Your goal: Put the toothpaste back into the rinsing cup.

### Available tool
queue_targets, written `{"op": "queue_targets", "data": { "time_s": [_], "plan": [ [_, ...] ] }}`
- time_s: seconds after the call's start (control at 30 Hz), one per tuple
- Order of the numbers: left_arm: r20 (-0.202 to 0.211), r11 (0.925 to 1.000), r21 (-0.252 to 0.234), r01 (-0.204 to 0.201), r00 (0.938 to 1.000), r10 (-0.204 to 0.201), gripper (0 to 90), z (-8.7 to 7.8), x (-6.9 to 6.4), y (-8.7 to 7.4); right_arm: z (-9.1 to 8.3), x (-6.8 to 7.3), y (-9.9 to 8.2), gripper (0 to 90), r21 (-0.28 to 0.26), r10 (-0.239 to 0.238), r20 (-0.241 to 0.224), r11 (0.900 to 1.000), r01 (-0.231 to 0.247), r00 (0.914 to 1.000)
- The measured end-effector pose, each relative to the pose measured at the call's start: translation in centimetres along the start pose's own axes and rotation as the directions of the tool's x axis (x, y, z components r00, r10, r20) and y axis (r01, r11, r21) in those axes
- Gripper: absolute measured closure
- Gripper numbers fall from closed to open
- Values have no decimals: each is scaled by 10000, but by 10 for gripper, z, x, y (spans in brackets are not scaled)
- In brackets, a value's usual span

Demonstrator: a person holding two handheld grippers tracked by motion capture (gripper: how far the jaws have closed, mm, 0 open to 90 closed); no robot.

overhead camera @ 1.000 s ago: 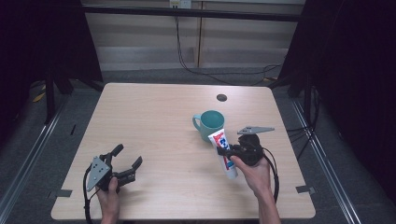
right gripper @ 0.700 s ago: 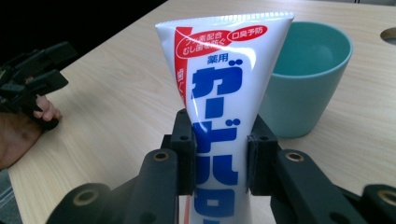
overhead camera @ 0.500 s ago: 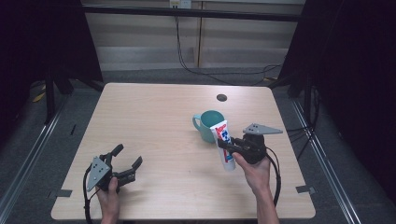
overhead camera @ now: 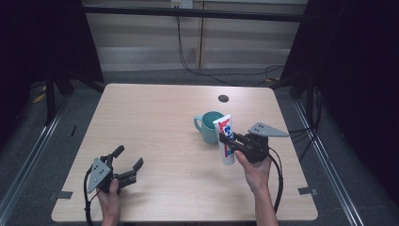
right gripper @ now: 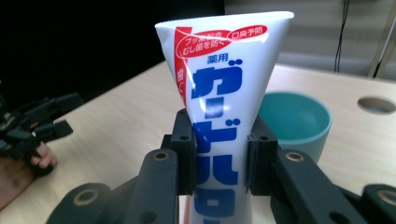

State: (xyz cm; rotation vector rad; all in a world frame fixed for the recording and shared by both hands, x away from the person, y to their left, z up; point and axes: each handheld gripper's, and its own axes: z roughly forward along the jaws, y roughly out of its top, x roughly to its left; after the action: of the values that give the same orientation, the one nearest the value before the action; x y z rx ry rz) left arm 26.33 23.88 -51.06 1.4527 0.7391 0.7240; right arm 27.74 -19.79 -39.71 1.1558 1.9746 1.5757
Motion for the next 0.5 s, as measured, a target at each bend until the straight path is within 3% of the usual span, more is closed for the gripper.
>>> {"op": "queue_targets", "data": {
  "time_s": [0.07, 0.2, 0.5],
  "plan": [
    [2, 10000, 2, 0, 10000, 0, 156, 0, 0, 0, -1, 0, 2, 700, -162, 112, -139, 9998, -114, 9998],
    [-8, 10000, -1, -2, 10000, 2, 156, 0, 0, 0, -2, 1, 7, 700, -569, 1, 33, 9984, 0, 10000],
    [24, 10000, 41, -58, 10000, 58, 156, 0, 0, 0, 4, -2, 13, 698, -513, -95, -30, 9986, 94, 10000]
  ]
}}
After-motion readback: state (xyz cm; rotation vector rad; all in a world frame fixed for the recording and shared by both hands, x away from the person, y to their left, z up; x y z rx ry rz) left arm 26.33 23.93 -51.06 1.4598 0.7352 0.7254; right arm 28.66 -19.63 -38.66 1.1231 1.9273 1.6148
